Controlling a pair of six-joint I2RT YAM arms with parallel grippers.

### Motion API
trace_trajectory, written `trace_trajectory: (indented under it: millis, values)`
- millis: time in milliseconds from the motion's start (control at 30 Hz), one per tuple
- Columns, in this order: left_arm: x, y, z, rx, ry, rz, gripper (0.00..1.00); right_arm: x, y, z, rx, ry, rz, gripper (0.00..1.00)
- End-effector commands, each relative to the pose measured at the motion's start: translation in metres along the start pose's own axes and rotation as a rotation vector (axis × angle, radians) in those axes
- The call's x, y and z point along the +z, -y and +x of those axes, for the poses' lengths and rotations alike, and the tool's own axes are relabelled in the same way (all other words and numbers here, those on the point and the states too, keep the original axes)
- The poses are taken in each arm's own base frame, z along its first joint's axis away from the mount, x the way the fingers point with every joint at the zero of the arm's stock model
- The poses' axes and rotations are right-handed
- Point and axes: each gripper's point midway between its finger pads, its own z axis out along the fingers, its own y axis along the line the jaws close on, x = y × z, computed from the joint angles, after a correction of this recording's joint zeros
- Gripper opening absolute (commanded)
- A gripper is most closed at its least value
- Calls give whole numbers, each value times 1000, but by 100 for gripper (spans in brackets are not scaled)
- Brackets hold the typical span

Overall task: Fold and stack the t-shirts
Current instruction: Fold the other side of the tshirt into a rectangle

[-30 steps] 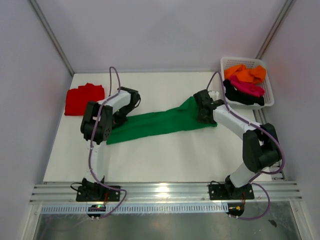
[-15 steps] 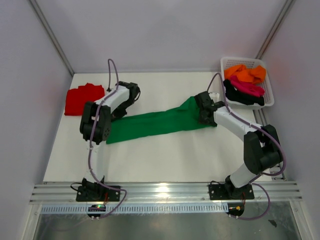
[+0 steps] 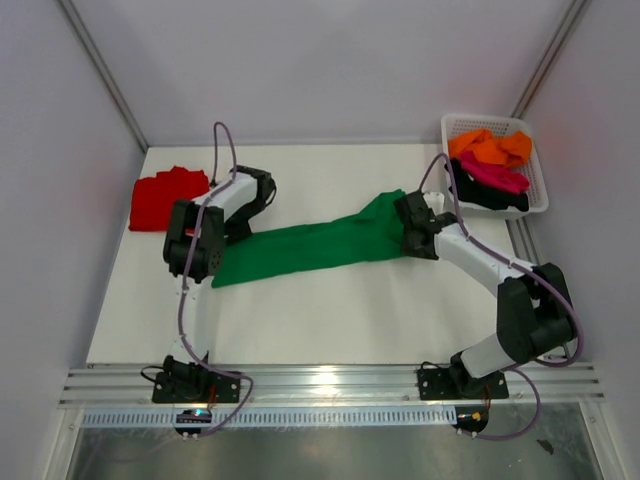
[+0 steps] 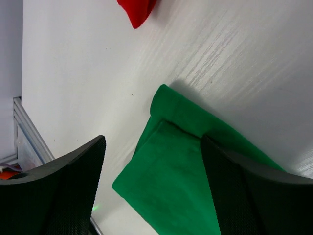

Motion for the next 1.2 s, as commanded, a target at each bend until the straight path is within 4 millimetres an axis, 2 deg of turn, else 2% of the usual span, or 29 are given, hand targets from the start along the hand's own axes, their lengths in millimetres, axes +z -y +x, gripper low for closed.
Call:
trace_trajectory:
  millis: [0,133,267,467,533,633,667,733,767,867,967,1167]
  values:
    - [-2,-7,-14,-65,41,-27,82,-9,-1,-11,50,67,-37,50]
    - [-13,-15,-21,-83,55,-5,85,-12,-1,-11,53,80,-56,50]
    - [-35,-28,-26,-121,54,65,85,-23,-12,-18,68,129,-152,50]
    - [-77,-43,-35,-177,55,239,85,-54,-63,-35,51,177,-449,50]
    - [-89,-47,-38,-182,57,289,85,-66,-82,-46,48,215,-545,50]
    - [-111,-57,-44,-205,75,370,85,-72,-106,-45,10,202,-642,50]
    - [-117,-58,-44,-210,70,402,85,-78,-116,-50,2,215,-691,50]
    - [-132,-66,-47,-225,87,458,85,-75,-133,-44,-27,191,-728,50]
    - [-139,-66,-48,-229,88,493,85,-81,-145,-49,-39,200,-770,50]
    - [-156,-75,-51,-229,109,564,85,-77,-168,-49,-46,174,-808,50]
    - [-170,-82,-50,-214,129,624,85,-70,-185,-52,-43,160,-818,50]
    - [-188,-104,-45,-208,164,687,85,-60,-202,-62,-34,143,-817,50]
